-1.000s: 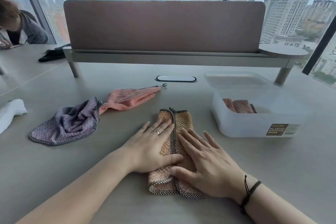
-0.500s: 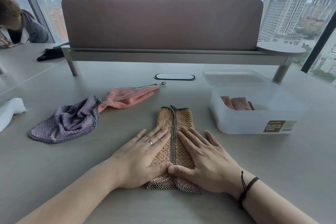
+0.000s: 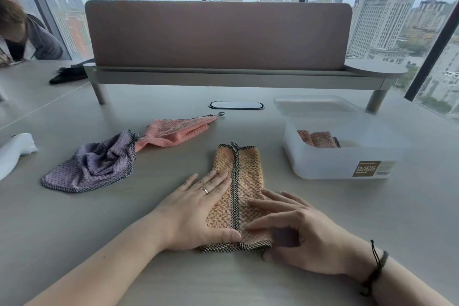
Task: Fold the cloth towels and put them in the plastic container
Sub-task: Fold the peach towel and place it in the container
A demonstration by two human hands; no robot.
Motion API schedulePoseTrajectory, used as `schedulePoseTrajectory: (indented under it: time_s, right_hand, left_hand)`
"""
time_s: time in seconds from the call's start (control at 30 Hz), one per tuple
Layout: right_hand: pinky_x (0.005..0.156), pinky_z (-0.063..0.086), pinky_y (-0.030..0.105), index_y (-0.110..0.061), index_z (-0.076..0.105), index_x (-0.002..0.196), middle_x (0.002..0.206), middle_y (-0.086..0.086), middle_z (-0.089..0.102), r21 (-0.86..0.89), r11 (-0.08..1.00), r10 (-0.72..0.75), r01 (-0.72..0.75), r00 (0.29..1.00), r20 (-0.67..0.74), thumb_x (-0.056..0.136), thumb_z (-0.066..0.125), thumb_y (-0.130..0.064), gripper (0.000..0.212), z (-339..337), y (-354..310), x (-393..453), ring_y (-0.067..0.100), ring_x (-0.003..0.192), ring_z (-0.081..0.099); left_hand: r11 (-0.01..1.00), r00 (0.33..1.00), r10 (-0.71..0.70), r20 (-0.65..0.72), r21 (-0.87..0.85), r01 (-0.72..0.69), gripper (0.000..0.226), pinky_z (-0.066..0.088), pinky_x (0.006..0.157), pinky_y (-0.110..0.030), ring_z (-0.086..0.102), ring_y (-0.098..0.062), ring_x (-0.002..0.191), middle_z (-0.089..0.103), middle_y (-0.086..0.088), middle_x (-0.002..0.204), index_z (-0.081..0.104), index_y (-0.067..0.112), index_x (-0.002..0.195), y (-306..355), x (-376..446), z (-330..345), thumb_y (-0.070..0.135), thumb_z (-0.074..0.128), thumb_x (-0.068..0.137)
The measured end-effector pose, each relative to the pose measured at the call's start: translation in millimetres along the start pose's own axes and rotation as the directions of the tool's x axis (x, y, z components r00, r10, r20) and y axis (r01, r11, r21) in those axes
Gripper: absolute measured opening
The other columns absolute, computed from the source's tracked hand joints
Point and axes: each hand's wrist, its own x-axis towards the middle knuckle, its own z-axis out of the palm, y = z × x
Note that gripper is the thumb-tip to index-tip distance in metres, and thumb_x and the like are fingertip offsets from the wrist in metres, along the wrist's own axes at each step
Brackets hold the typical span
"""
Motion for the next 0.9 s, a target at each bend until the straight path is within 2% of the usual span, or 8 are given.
schedulePoseTrajectory:
  time_s: [0.1, 0.27, 0.33, 0.4, 0.5, 0.6, 0.73, 0.9]
  right_hand:
    - [0.121, 0.004, 0.026, -0.063, 0.047, 0.130, 0.152, -0.038, 0.026, -0.069, 0.997, -0.039, 0.038, 0.999, -0.009, 0.082, 0.057, -0.061, 0.050, 3, -10, 1, -0.012, 0.146, 0.003]
    - [0.110, 0.040, 0.038, -0.043, 0.066, 0.119, 0.138, -0.028, 0.054, -0.102, 0.985, -0.157, 0.141, 0.973, -0.170, 0.085, 0.060, -0.034, 0.037, 15, -7, 3, -0.003, 0.138, 0.040]
    - [0.102, 0.046, 0.035, -0.039, 0.071, 0.113, 0.129, -0.027, 0.061, -0.070, 0.985, -0.169, 0.156, 0.957, -0.236, 0.086, 0.065, -0.030, 0.029, 16, -5, 5, -0.004, 0.128, 0.050]
    - [0.095, 0.050, 0.034, -0.036, 0.073, 0.109, 0.120, -0.027, 0.066, -0.021, 0.989, -0.143, 0.143, 0.943, -0.300, 0.090, 0.068, -0.031, 0.020, 16, -4, 6, -0.003, 0.116, 0.058]
    - [0.083, 0.052, 0.033, -0.034, 0.074, 0.103, 0.101, -0.020, 0.071, 0.125, 0.989, -0.026, 0.078, 0.929, -0.370, 0.090, 0.066, -0.042, 0.017, 13, -5, 6, 0.005, 0.095, 0.065]
    - [0.074, 0.051, 0.037, -0.030, 0.074, 0.092, 0.079, -0.003, 0.068, 0.217, 0.976, 0.115, -0.029, 0.911, -0.396, 0.084, 0.060, -0.064, 0.038, 10, -4, 6, 0.013, 0.079, 0.063]
    - [0.069, 0.050, 0.040, -0.020, 0.070, 0.082, 0.074, 0.001, 0.064, 0.269, 0.953, 0.238, -0.142, 0.897, -0.371, 0.079, 0.059, -0.058, 0.040, 11, 0, 7, 0.014, 0.070, 0.060]
    - [0.056, 0.043, 0.026, -0.026, 0.063, 0.074, 0.064, 0.000, 0.058, 0.312, 0.935, 0.282, -0.171, 0.891, -0.356, 0.085, 0.070, -0.037, 0.018, 8, -1, 10, 0.007, 0.055, 0.046]
  left_hand:
    - [1.000, 1.000, -0.003, -0.031, -0.027, 0.002, 0.115, -0.009, 0.124, -0.037, -0.030, 0.004, 0.143, -0.026, 0.019, 0.161, -0.017, 0.032, 0.155, 0, 0, 2, 0.099, 0.017, 0.068]
    - [0.963, 0.982, 0.021, -0.190, -0.260, -0.071, 0.104, 0.003, 0.125, -0.032, -0.011, 0.007, 0.148, 0.000, 0.019, 0.165, 0.015, 0.040, 0.156, -1, -4, -1, 0.095, 0.032, 0.070]
    - [0.886, 0.950, 0.009, -0.311, -0.438, -0.152, 0.079, 0.021, 0.122, -0.034, 0.014, 0.002, 0.148, 0.029, 0.022, 0.157, 0.046, 0.043, 0.138, -3, -6, -3, 0.087, 0.049, 0.073]
    - [0.789, 0.904, -0.019, -0.427, -0.562, -0.249, 0.053, 0.032, 0.111, -0.030, 0.040, -0.006, 0.134, 0.051, 0.023, 0.129, 0.063, 0.036, 0.106, -6, -9, -4, 0.077, 0.062, 0.073]
    - [0.675, 0.875, 0.047, -0.481, -0.631, -0.383, 0.048, 0.038, 0.097, -0.029, 0.057, -0.018, 0.106, 0.060, 0.010, 0.094, 0.067, 0.023, 0.076, -5, -11, -8, 0.071, 0.070, 0.072]
    - [0.700, 0.901, 0.152, -0.407, -0.600, -0.389, 0.054, 0.042, 0.090, -0.028, 0.057, -0.015, 0.100, 0.062, 0.011, 0.091, 0.069, 0.021, 0.072, -5, -13, -8, 0.074, 0.074, 0.062]
    - [0.842, 0.899, 0.206, -0.386, -0.398, -0.364, 0.057, 0.044, 0.092, -0.025, 0.052, -0.003, 0.105, 0.060, 0.017, 0.101, 0.070, 0.027, 0.085, 2, -13, -4, 0.069, 0.084, 0.049]
    - [0.816, 0.889, 0.106, -0.446, -0.472, -0.334, 0.034, 0.045, 0.084, -0.032, 0.055, -0.009, 0.094, 0.063, 0.014, 0.091, 0.066, 0.016, 0.071, 1, -7, 0, 0.046, 0.073, 0.083]
